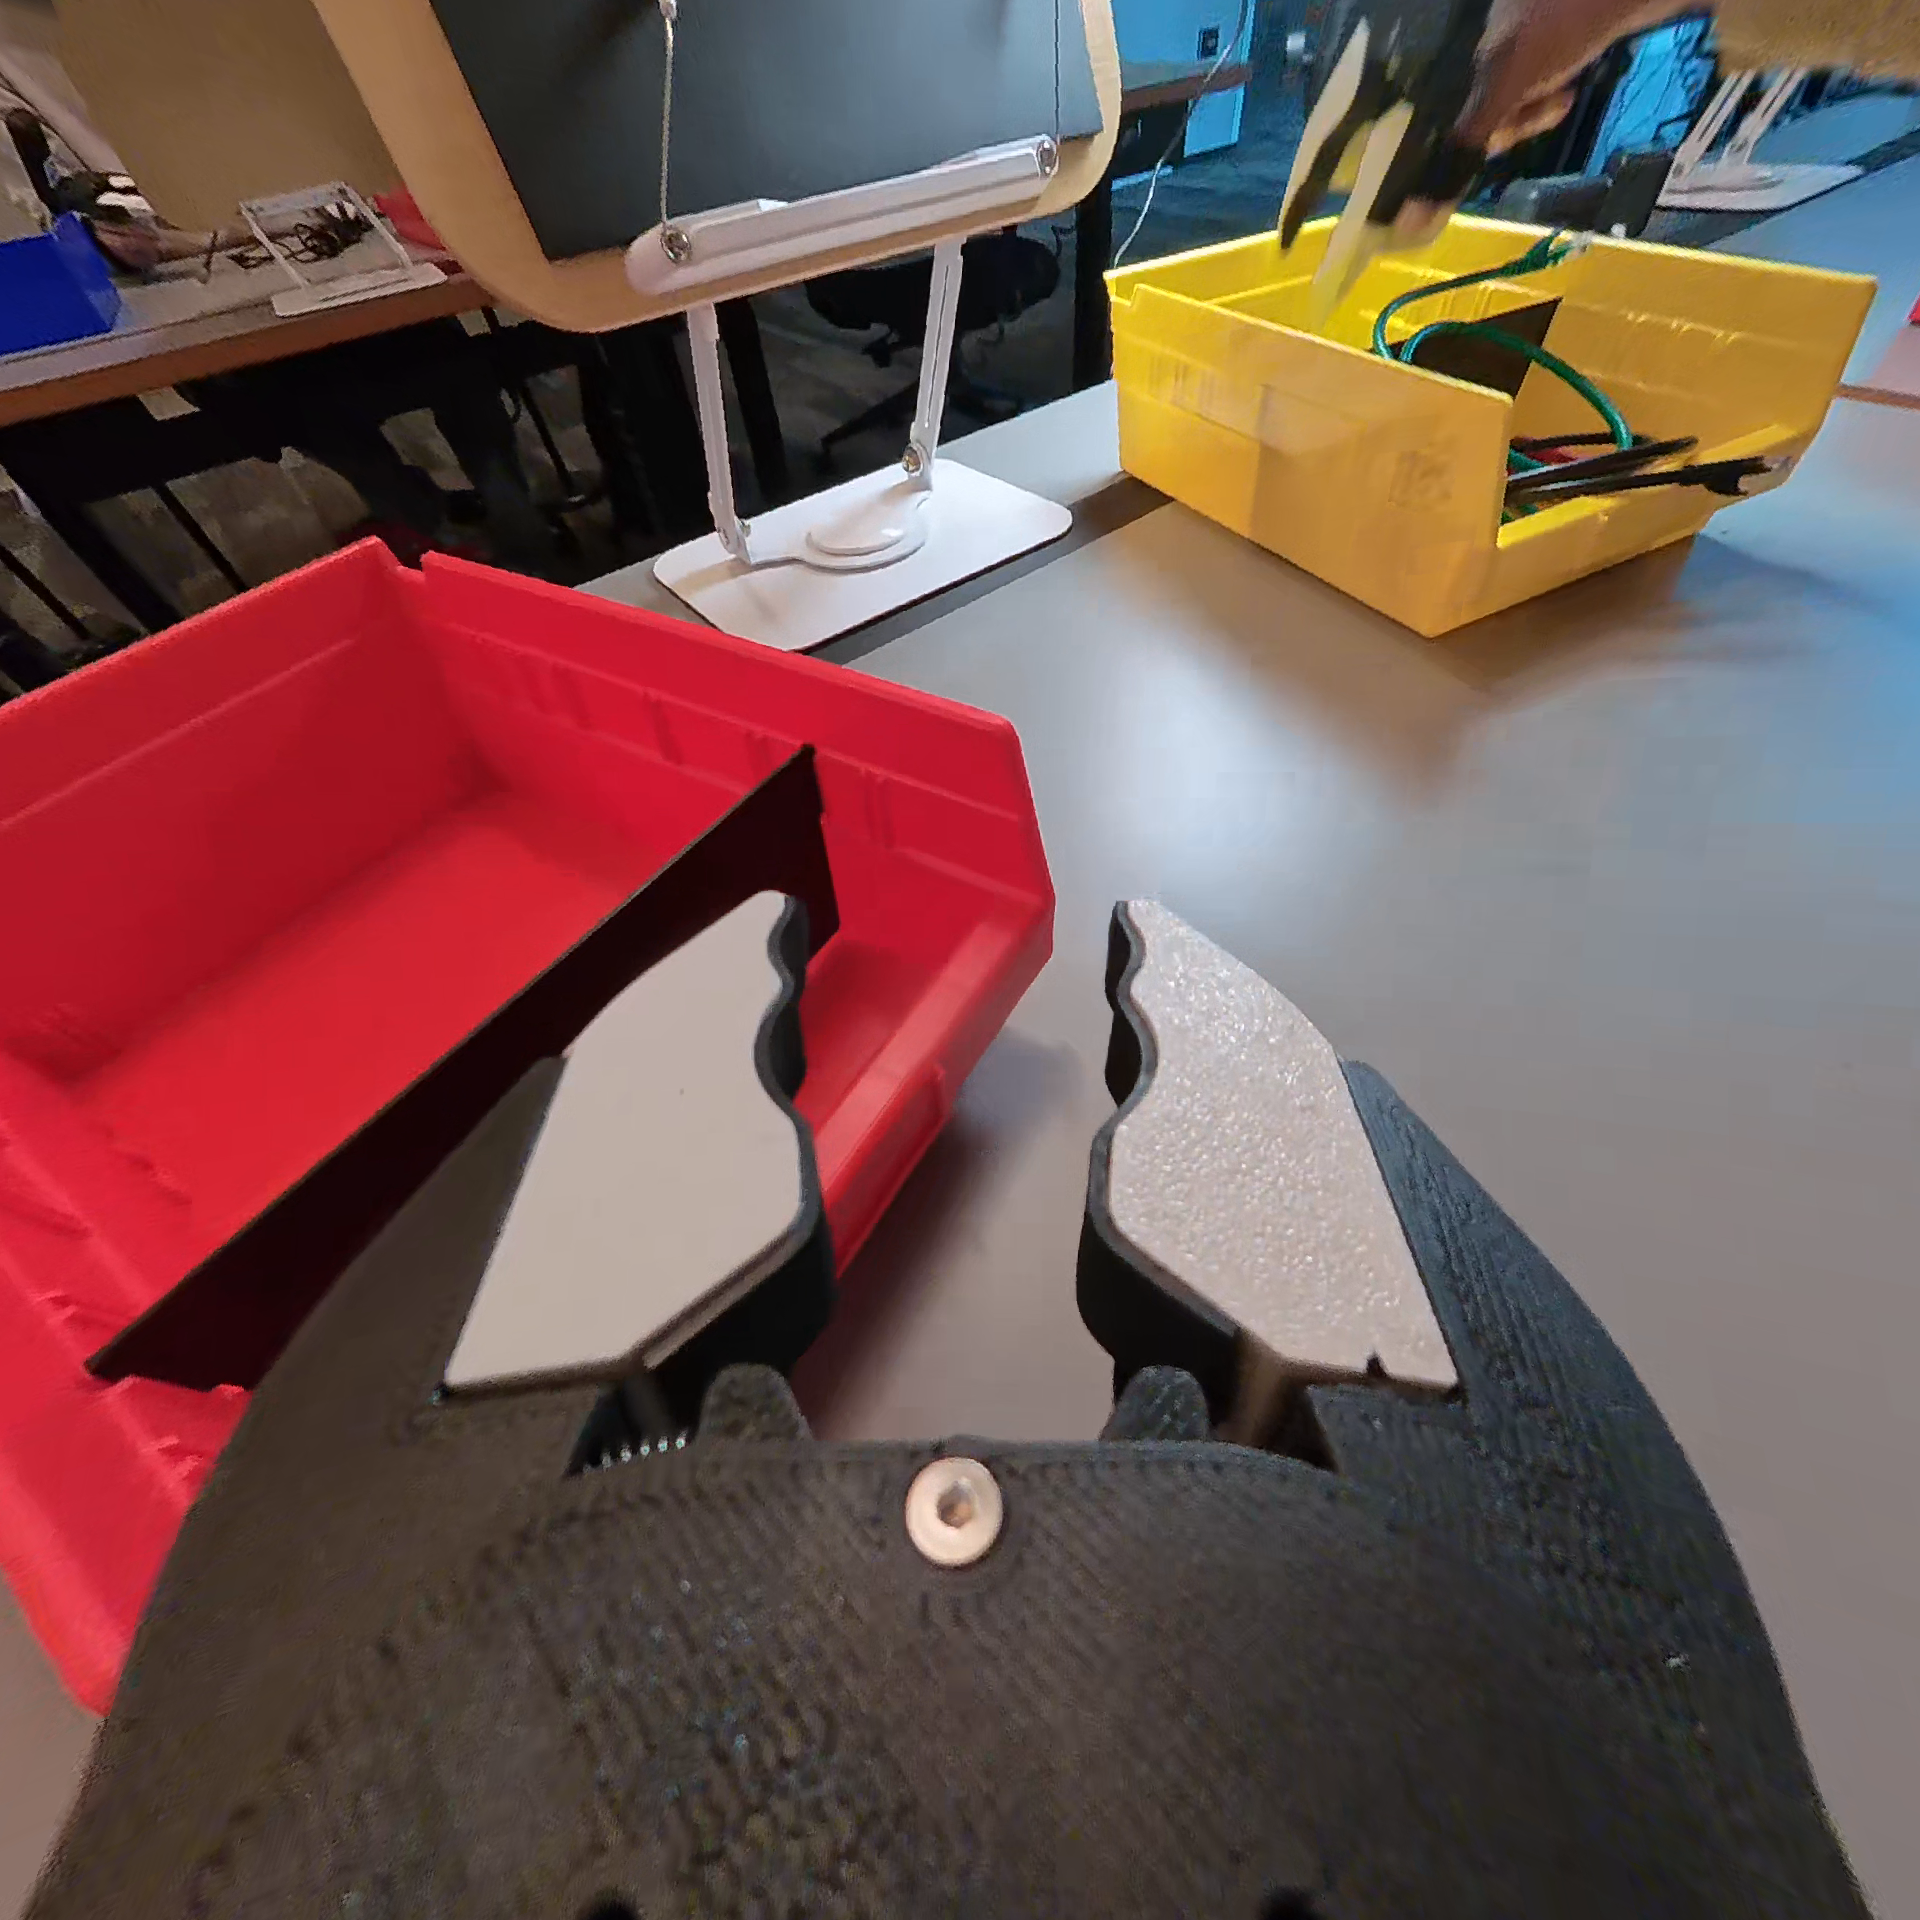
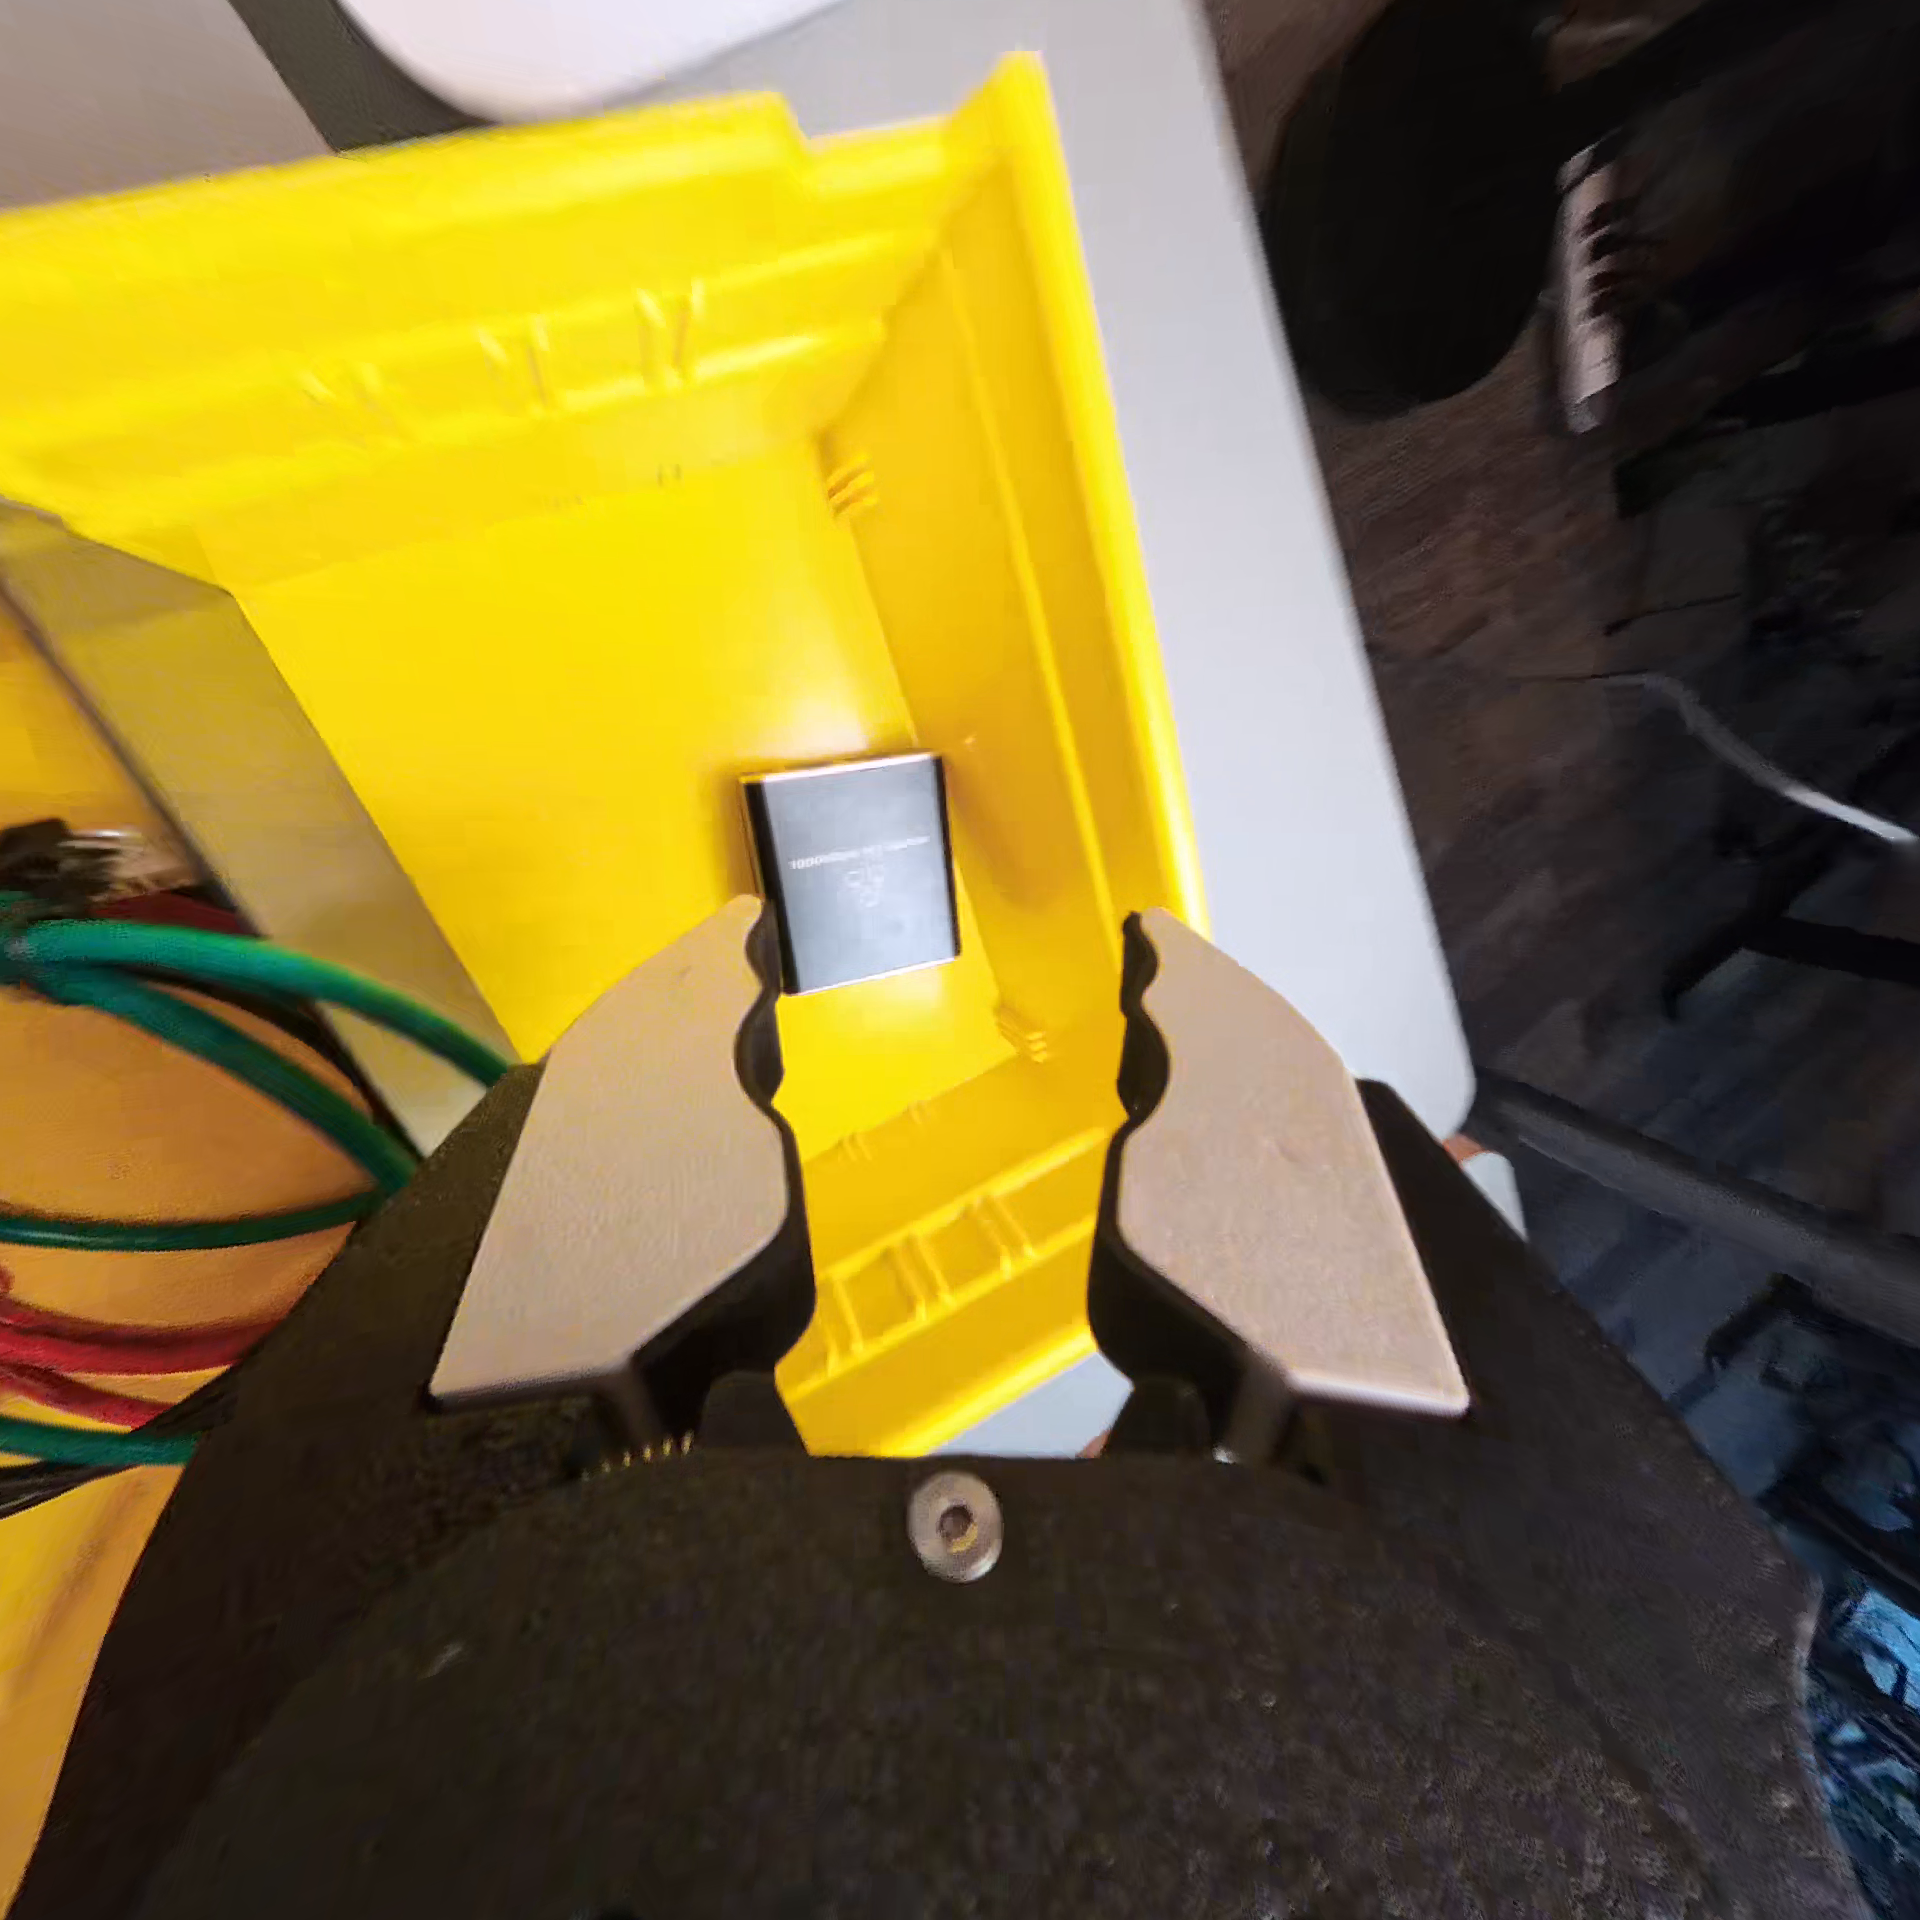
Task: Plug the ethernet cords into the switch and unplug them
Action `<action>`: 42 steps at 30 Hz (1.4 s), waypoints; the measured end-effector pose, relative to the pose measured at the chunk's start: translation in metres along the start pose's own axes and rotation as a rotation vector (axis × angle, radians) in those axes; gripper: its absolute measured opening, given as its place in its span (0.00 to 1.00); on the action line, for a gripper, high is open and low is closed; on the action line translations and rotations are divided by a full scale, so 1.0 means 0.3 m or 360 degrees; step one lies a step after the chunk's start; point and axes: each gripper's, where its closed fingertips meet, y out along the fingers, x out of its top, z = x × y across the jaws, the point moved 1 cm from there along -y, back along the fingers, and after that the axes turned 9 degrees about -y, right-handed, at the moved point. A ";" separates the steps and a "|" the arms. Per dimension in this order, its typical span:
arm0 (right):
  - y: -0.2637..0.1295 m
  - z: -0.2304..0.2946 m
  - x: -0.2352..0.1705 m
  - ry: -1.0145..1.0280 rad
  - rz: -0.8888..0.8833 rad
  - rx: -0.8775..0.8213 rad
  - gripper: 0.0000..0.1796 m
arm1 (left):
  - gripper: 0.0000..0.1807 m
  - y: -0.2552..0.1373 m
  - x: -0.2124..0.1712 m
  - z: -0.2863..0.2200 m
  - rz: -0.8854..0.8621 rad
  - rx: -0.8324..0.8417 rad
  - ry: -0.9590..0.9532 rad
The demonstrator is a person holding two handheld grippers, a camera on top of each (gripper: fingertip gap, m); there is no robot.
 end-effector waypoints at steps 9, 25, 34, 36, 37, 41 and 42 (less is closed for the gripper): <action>-0.418 0.424 0.145 -0.0194 -0.0601 -0.0008 0.29 | 0.32 -0.028 -0.005 0.036 0.0136 0.0038 0.0127; -0.206 0.833 -0.051 -0.0521 -0.0016 0.0045 0.12 | 0.33 -0.011 -0.130 0.029 0.0564 0.0079 0.0420; -0.186 0.789 -0.061 -0.0550 0.0120 0.0049 0.20 | 0.35 0.007 -0.162 0.078 0.0652 0.0113 0.0427; -0.181 0.785 -0.060 -0.0553 0.0134 0.0052 0.21 | 0.35 0.018 -0.169 0.088 0.0681 0.0121 0.0448; -0.169 0.790 -0.064 -0.0558 0.0151 0.0065 0.22 | 0.36 0.026 -0.177 0.092 0.0708 0.0114 0.0450; -0.127 0.766 -0.064 -0.0608 0.0224 -0.0034 0.22 | 0.40 0.062 -0.233 0.116 0.0887 0.0098 0.0487; -0.123 0.759 -0.058 -0.0598 0.0218 -0.0047 0.21 | 0.40 0.072 -0.247 0.124 0.0935 0.0101 0.0519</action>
